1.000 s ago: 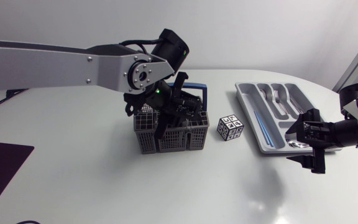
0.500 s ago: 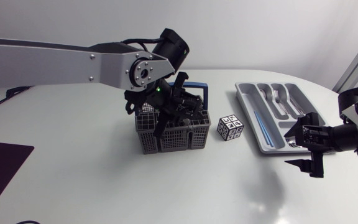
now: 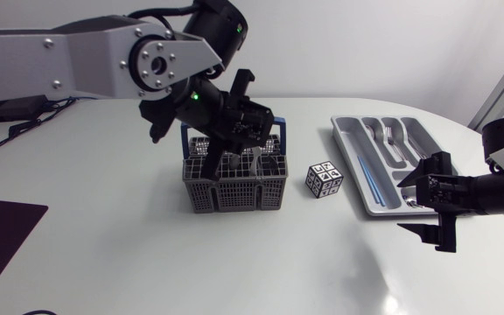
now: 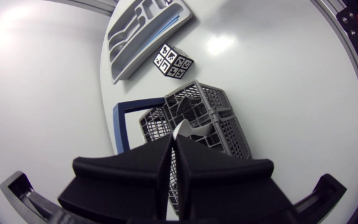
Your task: Transfer all utensils from the basket to the drawer tray.
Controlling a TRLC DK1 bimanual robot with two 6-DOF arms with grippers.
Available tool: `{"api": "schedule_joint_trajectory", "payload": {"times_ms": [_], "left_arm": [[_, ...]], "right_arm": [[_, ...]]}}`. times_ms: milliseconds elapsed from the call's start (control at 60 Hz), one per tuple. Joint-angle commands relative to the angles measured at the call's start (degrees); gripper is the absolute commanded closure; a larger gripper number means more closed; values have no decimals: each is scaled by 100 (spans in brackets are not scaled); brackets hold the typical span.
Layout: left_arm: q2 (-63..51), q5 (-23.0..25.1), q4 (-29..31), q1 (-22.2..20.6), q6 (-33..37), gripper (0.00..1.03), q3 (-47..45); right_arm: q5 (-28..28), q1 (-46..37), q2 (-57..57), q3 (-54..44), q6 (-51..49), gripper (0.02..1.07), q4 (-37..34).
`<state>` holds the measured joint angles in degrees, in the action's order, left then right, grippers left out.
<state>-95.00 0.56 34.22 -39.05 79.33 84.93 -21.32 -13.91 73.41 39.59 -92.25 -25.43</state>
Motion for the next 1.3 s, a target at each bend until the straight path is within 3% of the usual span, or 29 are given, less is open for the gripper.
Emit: {"api": "schedule_joint_trajectory", "payload": {"times_ms": [0, 167, 267, 500, 617, 783, 1000, 1150, 1283], "left_arm": [[333, -21, 41, 38, -14, 100, 33], [632, -21, 147, -33, -392, 100, -20], [702, -29, 331, -103, -1069, 100, 138], [562, -188, 709, -340, -3477, 100, 683], [377, -179, 894, -516, -5112, 100, 824], [219, -144, 920, -674, -6193, 100, 903], [-80, 146, 920, -569, -7388, 100, 1052], [-326, 217, 894, -569, -7889, 100, 1228], [-440, 445, 903, -551, -8082, 100, 1325]], "right_arm": [[-56, 90, -178, -163, 190, 6, -94], [-65, 337, -617, -154, 550, 6, -243], [-153, 547, -863, -92, 1051, 6, -296], [-206, 1295, -1311, 31, 2888, 6, -164], [-197, 1787, -1566, 4, 3925, 9, 73], [-83, 2622, -1953, 4, 5059, 17, 363], [603, 3457, -1900, -101, 6140, 21, 1295], [1543, 4327, -1593, -242, 6351, 21, 1963], [2246, 4845, -1118, -242, 6412, 32, 2534]]}}
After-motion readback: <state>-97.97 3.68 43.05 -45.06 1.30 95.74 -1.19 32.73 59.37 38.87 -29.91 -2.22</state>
